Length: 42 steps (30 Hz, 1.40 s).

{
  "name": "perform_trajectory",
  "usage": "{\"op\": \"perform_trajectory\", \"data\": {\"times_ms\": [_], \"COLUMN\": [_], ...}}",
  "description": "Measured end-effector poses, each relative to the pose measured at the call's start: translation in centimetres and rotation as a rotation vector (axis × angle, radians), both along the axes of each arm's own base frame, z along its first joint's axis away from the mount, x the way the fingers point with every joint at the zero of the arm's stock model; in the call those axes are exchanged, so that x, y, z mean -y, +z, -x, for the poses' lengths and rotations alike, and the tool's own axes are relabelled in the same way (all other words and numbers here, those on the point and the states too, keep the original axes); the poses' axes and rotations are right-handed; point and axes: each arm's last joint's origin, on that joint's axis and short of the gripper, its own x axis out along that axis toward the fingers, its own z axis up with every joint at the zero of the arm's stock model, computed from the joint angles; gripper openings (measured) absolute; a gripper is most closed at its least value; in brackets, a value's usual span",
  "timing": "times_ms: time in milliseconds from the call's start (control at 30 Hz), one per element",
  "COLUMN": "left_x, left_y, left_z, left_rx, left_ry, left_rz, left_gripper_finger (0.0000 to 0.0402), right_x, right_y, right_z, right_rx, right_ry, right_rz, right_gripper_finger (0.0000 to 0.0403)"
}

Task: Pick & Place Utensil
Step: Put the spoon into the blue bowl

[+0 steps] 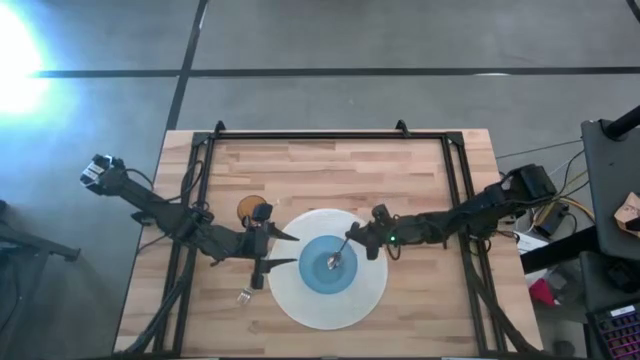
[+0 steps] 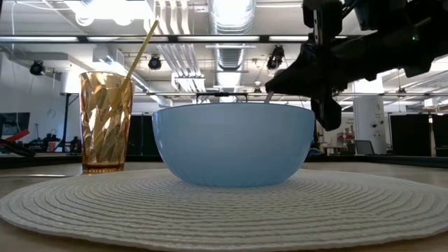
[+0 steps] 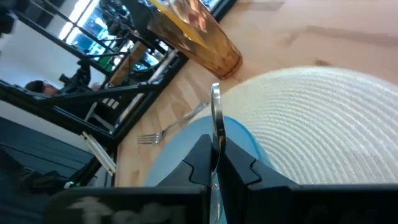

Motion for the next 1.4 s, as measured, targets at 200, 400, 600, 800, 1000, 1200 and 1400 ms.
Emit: {"op": "perform_trajectory", "data": {"times_ms": [200, 400, 600, 800, 1000, 1200, 1400], "left_x": [0.0, 0.0, 0.0, 0.0, 0.0, 0.0, 0.0], "left_y": [0.0, 0.0, 0.0, 0.0, 0.0, 0.0, 0.0], "left_z": [0.0, 0.0, 0.0, 0.0, 0.0, 0.0, 0.0], "left_rx": [0.000, 0.000, 0.000, 0.000, 0.000, 0.000, 0.000], "left_ry": [0.000, 0.000, -0.001, 0.000, 0.000, 0.001, 0.002], "left_rz": [0.000, 0.000, 0.000, 0.002, 0.003, 0.005, 0.009], "left_gripper_finger": [0.0209, 0.0209, 0.0209, 0.0209, 0.0209, 0.0209, 0.0209], "right_x": [-0.2, -0.5, -0.8, -0.8, -0.7, -0.7, -0.7], "right_y": [-0.9, -1.1, -1.7, -1.9, -1.8, -1.9, -2.1], "right_z": [-0.5, -1.7, -2.5, -2.5, -2.3, -2.3, -2.1], "right_rx": [-0.034, -0.045, -0.064, -0.075, -0.095, -0.104, -0.123], "right_ry": [0.000, 0.032, 0.056, 0.060, 0.074, 0.093, 0.092], "right_rz": [0.004, 0.026, 0.037, 0.049, 0.095, 0.153, 0.157], "right_gripper_finger": [0.0008, 0.0008, 0.0008, 0.0008, 0.0009, 0.0009, 0.0009]}}
